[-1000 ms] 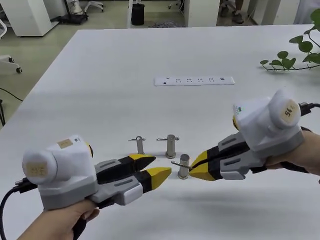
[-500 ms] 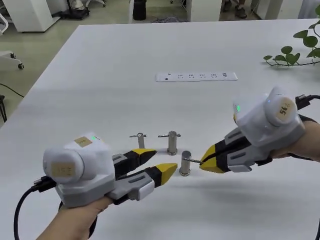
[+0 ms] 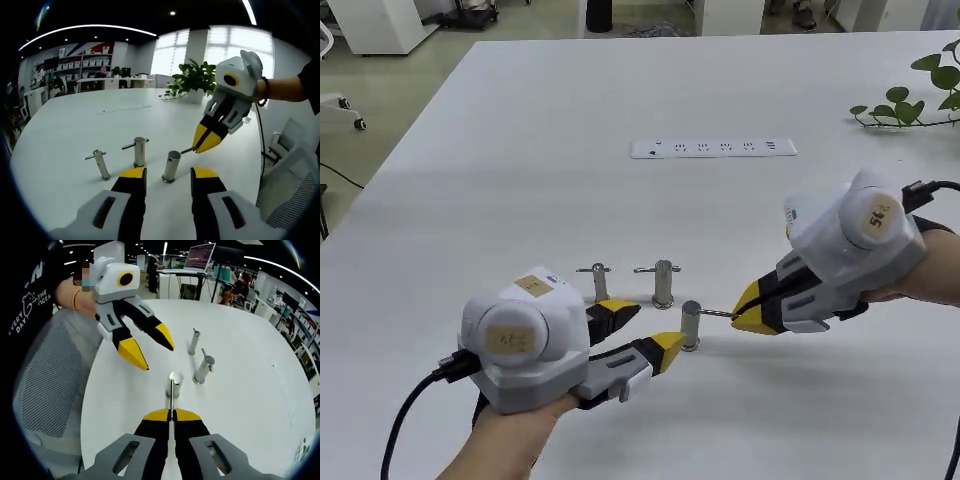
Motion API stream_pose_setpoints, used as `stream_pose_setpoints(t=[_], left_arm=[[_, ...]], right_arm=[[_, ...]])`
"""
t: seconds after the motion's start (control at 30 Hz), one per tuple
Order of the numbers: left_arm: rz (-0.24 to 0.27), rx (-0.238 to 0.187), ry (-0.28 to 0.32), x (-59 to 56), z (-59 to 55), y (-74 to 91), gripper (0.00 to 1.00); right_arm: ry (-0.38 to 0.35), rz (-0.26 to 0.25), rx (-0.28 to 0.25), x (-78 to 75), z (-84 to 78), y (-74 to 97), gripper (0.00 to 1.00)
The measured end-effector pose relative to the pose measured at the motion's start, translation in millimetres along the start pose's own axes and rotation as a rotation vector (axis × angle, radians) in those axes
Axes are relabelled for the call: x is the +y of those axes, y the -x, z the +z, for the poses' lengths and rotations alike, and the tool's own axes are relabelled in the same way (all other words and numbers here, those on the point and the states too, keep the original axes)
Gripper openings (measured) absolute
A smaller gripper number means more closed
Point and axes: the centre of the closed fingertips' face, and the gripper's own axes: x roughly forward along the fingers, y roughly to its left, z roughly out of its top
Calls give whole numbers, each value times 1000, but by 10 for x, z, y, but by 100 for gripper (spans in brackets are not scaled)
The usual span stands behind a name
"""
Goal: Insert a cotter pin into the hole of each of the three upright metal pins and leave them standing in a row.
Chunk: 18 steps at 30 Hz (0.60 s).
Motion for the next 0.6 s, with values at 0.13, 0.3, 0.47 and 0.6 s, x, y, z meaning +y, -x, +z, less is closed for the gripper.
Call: stream_pose_setpoints(t=[0.13,0.3,0.47,0.6], left_arm=[[7,12,-3,6,-30,-69,29],[4,26,-7,-18,-53,-161,29],[18,45,-13,-19,-80,-237,29],[19,50,-17,-26,-80,-297,28]], right_arm=[[8,5,15,-34,-22,-11,0],[17,14,27,-49,-36,-18,0],[35,16,37,-53,-43,6,0],[44,16,49,-62,-75,8,0]])
